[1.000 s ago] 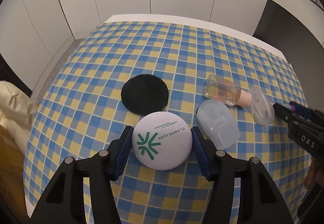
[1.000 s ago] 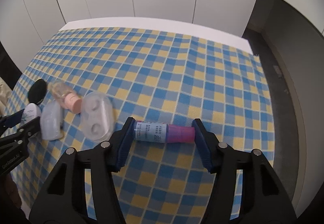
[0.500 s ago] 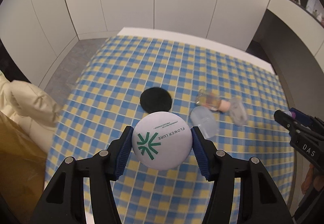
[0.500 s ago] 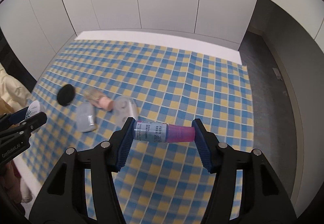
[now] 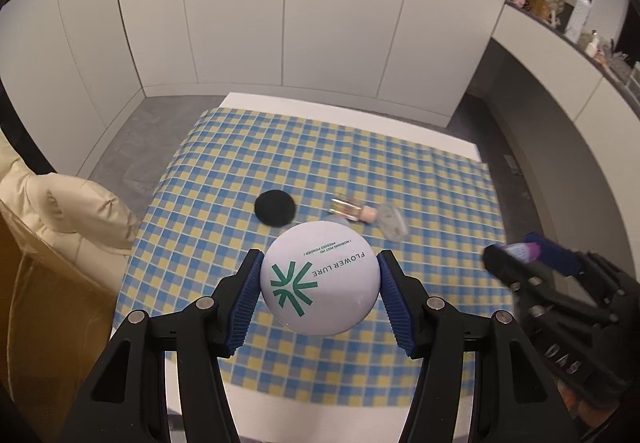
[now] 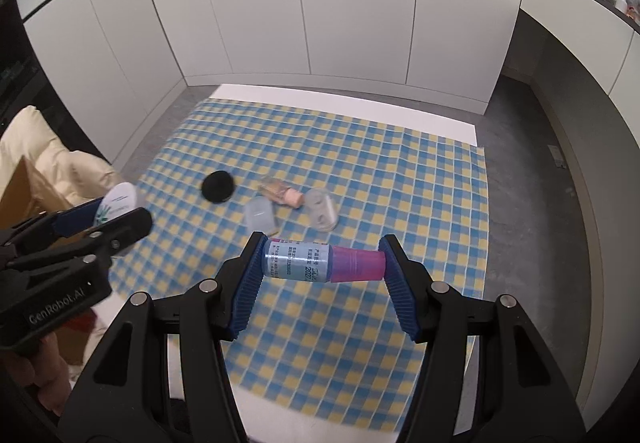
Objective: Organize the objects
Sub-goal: 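Lift the compact and spray bottle off the tablecloth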
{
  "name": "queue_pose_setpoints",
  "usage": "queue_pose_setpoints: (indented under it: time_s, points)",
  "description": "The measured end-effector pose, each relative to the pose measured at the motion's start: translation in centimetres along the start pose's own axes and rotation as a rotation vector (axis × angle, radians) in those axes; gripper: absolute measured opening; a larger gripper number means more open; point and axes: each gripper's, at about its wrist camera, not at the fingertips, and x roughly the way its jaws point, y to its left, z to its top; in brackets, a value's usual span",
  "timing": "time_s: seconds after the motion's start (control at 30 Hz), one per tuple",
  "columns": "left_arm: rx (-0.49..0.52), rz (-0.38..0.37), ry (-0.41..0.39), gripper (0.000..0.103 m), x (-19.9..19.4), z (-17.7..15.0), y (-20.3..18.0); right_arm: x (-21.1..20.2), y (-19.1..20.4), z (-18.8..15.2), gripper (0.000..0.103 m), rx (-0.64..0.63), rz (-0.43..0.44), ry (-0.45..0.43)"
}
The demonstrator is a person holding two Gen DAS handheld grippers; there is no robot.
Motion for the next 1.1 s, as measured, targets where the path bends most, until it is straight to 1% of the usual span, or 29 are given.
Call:
queue_pose_setpoints:
  time_s: [0.2,0.3,0.43,0.53,0.7,0.8,0.93,1.1]
  points:
    - [0.015,-0.008,-0.032,0.058,-3.9,-0.7,-0.9,-4.0,1.0,-0.9,0.060,-0.005,0.017,-0.014]
    - [0.014,-0.010,-0.050,0.058,-5.7,-1.4,-0.9,-5.8,1.1,-1.5,0.060,-0.021,-0.004,-0.021]
    - [0.017,-0.020,-0.059,0.057,-7.7,-2.4,-1.2,-8.2,0.6,-2.2,0.060,-0.019,-0.003,-0.031]
    - [-0.003,-0.036,-0.073,0.057,-9.4,-3.5,-1.3,-10.2,-0.2,-2.8,0.060,-0.037,-0.013,-0.044]
    - [-0.026,-0.066,-0.071,0.057,-10.9,-4.9,-1.5,-13.1,-1.3,-4.0,0.060,-0.045,-0.026,-0.055]
    - [-0.019,-0.073,-0.088,0.057,-11.6,-5.1,-1.6,-14.1,-1.7,-4.6,0.060,-0.052,-0.017,-0.065]
    - [0.008,-0.035,-0.150,0.057,-12.1,-5.2,-1.9,-14.7,-1.6,-5.0,0.060,-0.080,-0.005,-0.081]
    - [0.032,-0.034,-0.180,0.058,-12.2,-5.5,-2.0,-14.4,-1.2,-4.9,0.060,-0.106,-0.001,-0.104]
